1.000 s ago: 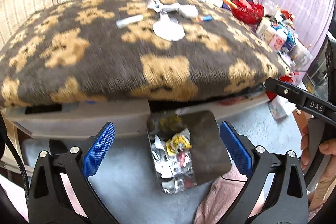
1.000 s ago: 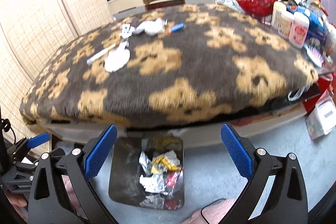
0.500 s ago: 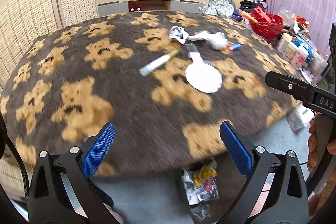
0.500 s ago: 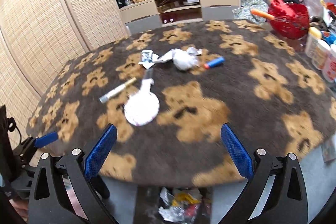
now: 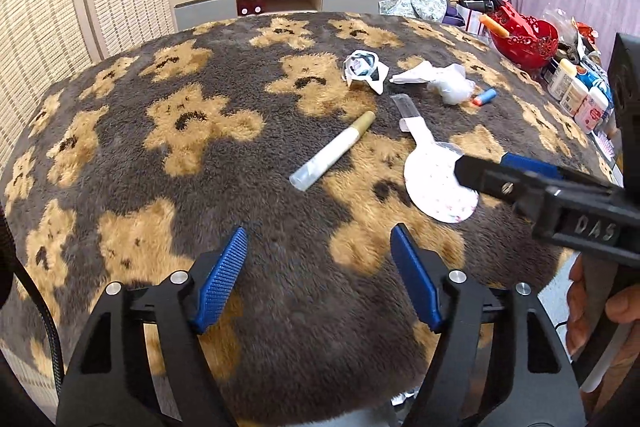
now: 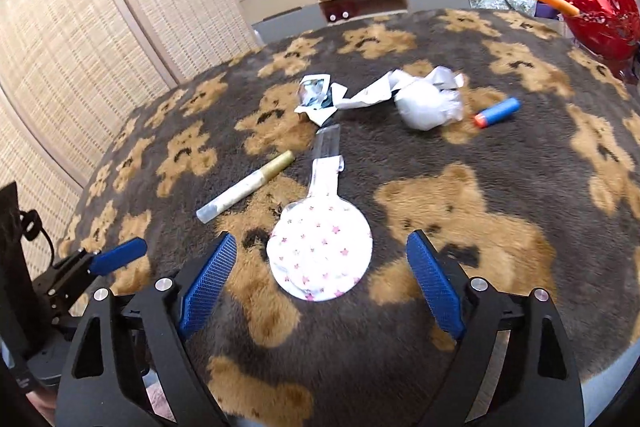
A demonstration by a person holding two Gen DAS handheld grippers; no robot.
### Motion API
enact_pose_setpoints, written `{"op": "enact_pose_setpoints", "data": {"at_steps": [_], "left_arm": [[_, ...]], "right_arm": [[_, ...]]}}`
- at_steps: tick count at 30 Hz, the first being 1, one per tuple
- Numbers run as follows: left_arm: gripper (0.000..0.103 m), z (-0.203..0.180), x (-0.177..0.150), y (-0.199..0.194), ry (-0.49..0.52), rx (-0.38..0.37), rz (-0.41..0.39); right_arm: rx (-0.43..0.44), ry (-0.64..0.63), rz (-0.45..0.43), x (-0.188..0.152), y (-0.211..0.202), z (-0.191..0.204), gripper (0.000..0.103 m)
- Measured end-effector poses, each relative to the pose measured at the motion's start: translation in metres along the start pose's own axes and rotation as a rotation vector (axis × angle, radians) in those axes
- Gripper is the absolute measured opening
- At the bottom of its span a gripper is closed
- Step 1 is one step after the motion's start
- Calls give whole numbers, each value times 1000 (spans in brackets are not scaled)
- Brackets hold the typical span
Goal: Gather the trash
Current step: 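Raise both open tools back over the table, then grasp the white pen with the left tool while the right tool grasps the star-print plastic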
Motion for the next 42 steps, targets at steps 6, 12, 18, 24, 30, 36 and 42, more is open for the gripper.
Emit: {"op": "enact_pose_setpoints", "data": {"at_steps": [6,12,18,24,30,36,42], "left_arm": [[70,9,4,10,-9,-6,9],[70,9,12,19,7,-15,3],[68,4,20,39,19,-23,10],[56,-1,26,56,39,-17,-1],[34,-9,28,54,40,-66,-6],[13,-29,20,49,91,-86,2],[12,-36,15,45,104,-50,11]], "right_arm": [[-31,-9,28,-6,22,-2,83],[-106,-70,14,-7,26,-8,65],[-100,-21,-11,-2,17,-29,63],[-83,15,-13,-2,8,-43,64],[-68,24,-5,-8,2,-46,64],[-73,16,-1,-15,-7,-48,64],[-83,11,12,-26,-18,-53,63]]}}
Point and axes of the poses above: each gripper's, at about its wrist camera, not at the fingertips, and y roughly the way its jaws point, z to its left, x to its top, the point moved 6 cm from there along y, roughly the way its jaws point, and after that the axes turned 6 degrees about x, right-handed, at the moved point
